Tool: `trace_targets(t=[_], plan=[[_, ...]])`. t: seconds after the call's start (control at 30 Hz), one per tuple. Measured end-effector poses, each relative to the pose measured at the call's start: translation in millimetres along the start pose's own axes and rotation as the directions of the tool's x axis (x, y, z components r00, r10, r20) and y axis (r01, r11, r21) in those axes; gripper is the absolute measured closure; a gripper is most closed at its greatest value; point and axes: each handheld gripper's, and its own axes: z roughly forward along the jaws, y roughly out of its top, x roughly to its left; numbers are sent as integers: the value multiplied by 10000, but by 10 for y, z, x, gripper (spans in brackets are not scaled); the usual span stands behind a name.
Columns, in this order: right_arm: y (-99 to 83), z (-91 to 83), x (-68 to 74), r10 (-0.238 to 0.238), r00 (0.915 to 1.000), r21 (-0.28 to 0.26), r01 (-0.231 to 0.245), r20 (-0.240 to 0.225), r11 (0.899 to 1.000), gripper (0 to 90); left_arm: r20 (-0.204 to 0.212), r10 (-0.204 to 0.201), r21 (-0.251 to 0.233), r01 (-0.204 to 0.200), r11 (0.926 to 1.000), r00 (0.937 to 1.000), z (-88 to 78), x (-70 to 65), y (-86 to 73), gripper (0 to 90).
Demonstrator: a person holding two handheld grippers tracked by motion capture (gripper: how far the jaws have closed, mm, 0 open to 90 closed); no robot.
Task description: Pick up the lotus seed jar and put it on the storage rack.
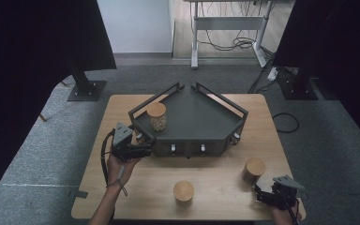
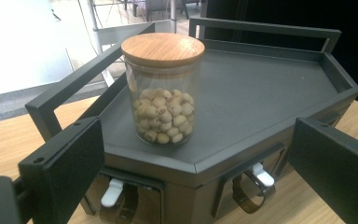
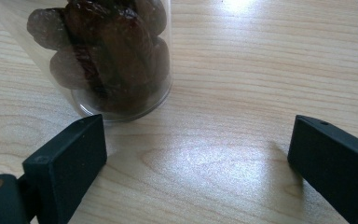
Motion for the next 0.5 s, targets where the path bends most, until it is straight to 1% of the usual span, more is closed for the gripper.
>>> trace_targets(t=[0.5], plan=[[0,0,0,-20,10000,3,20,4,10000,36,128,-142,145,140,9998,9998,-107,15,-149,34]])
